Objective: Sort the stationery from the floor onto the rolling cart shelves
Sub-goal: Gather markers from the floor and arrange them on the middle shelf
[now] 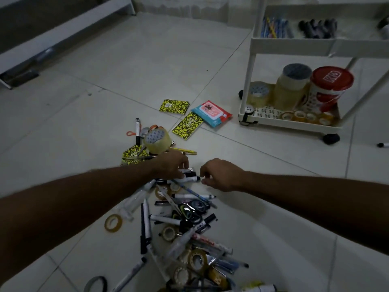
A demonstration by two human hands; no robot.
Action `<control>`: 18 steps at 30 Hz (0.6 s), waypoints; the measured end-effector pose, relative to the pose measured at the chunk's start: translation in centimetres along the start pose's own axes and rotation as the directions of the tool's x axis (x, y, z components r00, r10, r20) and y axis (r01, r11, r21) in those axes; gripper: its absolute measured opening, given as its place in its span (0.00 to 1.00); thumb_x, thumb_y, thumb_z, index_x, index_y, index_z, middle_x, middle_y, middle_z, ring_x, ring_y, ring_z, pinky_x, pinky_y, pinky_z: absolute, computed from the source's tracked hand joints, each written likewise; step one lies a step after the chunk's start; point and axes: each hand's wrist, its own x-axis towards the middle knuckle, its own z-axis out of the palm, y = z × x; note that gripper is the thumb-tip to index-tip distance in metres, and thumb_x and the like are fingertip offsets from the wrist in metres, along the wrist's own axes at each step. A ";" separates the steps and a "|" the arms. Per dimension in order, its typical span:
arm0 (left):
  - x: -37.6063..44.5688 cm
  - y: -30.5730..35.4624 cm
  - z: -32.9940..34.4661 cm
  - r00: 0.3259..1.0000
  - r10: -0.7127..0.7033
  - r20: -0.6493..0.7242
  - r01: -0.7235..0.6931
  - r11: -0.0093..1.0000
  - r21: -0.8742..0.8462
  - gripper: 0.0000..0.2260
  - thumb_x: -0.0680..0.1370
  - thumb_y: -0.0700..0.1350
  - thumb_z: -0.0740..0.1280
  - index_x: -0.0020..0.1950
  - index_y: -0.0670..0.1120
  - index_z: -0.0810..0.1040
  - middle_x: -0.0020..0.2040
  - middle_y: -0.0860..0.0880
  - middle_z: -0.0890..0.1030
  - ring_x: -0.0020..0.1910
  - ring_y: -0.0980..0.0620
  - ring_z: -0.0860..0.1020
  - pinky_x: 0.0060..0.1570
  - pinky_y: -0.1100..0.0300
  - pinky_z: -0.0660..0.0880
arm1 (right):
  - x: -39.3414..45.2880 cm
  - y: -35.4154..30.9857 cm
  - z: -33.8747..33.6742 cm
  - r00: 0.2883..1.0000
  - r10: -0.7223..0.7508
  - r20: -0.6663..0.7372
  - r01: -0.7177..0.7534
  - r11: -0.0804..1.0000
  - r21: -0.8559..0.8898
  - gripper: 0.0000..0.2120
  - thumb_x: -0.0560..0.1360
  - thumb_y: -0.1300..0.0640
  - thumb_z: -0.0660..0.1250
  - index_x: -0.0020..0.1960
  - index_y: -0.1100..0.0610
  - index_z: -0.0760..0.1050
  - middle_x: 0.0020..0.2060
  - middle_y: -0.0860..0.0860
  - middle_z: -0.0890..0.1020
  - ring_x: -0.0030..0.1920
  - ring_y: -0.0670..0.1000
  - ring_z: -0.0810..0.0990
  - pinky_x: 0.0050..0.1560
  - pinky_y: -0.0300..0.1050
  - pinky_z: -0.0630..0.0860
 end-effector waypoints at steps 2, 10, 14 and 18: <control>0.3 -0.4 0.6 1.000 -0.006 -0.013 0.005 1.000 -0.006 0.15 0.73 0.49 0.76 0.57 0.46 0.81 0.52 0.46 0.82 0.49 0.47 0.79 0.46 0.53 0.77 | 1.2 0.1 0.5 1.000 0.018 -0.024 -0.018 1.000 0.007 0.15 0.79 0.49 0.67 0.63 0.54 0.77 0.57 0.53 0.79 0.59 0.54 0.76 0.49 0.42 0.66; 1.0 -2.1 1.4 0.997 0.025 -0.074 -0.027 0.999 -0.022 0.08 0.76 0.46 0.73 0.53 0.44 0.83 0.50 0.46 0.84 0.46 0.50 0.80 0.42 0.62 0.69 | 3.3 -1.6 3.0 0.998 0.000 -0.069 -0.008 0.994 -0.111 0.12 0.78 0.54 0.66 0.58 0.57 0.76 0.54 0.57 0.79 0.55 0.60 0.79 0.46 0.48 0.72; 0.7 -1.9 0.3 0.992 0.012 -0.124 -0.026 0.994 -0.108 0.10 0.81 0.48 0.67 0.55 0.43 0.81 0.50 0.46 0.83 0.44 0.50 0.78 0.41 0.60 0.69 | 3.0 -1.2 2.9 0.998 -0.056 -0.034 0.052 0.994 -0.091 0.09 0.78 0.56 0.64 0.55 0.59 0.77 0.52 0.59 0.79 0.53 0.60 0.78 0.44 0.47 0.70; 0.3 -1.5 -1.4 0.984 -0.146 -0.105 0.108 0.946 -0.306 0.13 0.84 0.51 0.60 0.57 0.42 0.76 0.48 0.44 0.80 0.43 0.46 0.78 0.40 0.54 0.72 | 2.1 0.2 1.3 0.994 -0.086 -0.062 0.084 0.996 -0.041 0.06 0.80 0.55 0.61 0.53 0.58 0.72 0.49 0.58 0.78 0.45 0.58 0.77 0.41 0.46 0.67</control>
